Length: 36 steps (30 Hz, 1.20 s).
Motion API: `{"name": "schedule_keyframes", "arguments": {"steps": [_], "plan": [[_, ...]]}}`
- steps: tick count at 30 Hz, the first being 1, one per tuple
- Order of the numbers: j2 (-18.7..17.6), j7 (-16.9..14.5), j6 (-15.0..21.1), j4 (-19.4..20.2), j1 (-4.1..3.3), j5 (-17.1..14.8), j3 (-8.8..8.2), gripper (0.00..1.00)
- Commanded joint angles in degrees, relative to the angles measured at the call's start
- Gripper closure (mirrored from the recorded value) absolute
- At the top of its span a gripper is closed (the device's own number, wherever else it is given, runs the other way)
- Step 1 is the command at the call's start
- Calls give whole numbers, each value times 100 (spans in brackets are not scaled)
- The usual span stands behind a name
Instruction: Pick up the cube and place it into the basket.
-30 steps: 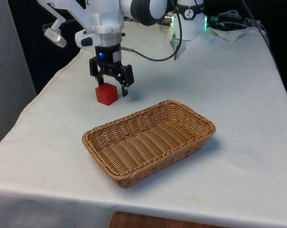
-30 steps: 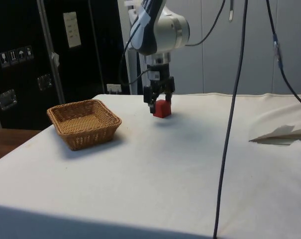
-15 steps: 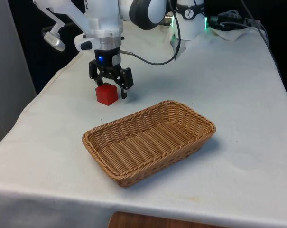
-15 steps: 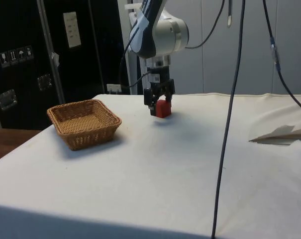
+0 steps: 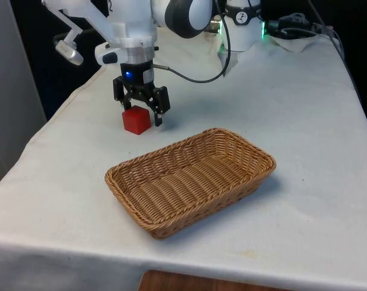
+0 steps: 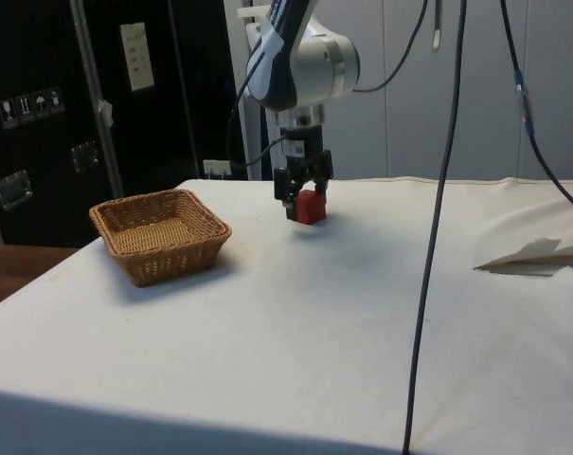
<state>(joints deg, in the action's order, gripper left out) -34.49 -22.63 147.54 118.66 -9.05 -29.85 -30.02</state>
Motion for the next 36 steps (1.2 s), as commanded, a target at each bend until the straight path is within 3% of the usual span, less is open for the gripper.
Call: {"name": "schedule_keyframes", "arguments": {"steps": [1, 19, 21, 22, 23, 25, 29, 36], "plan": [[0, 0, 0, 0, 0, 0, 0, 0], [-6, 0, 11, -17, -6, 0, -6, 0], [-6, 0, 11, -17, -6, 0, -6, 4], [-6, 0, 11, -17, -6, 0, -6, 12], [-6, 0, 17, -11, -11, 6, -11, 33], [-6, 6, 17, -11, -11, 6, -11, 56], [0, 0, -6, -11, 0, 0, -6, 98], [-6, 6, 23, -11, -17, 6, -11, 100]]}}
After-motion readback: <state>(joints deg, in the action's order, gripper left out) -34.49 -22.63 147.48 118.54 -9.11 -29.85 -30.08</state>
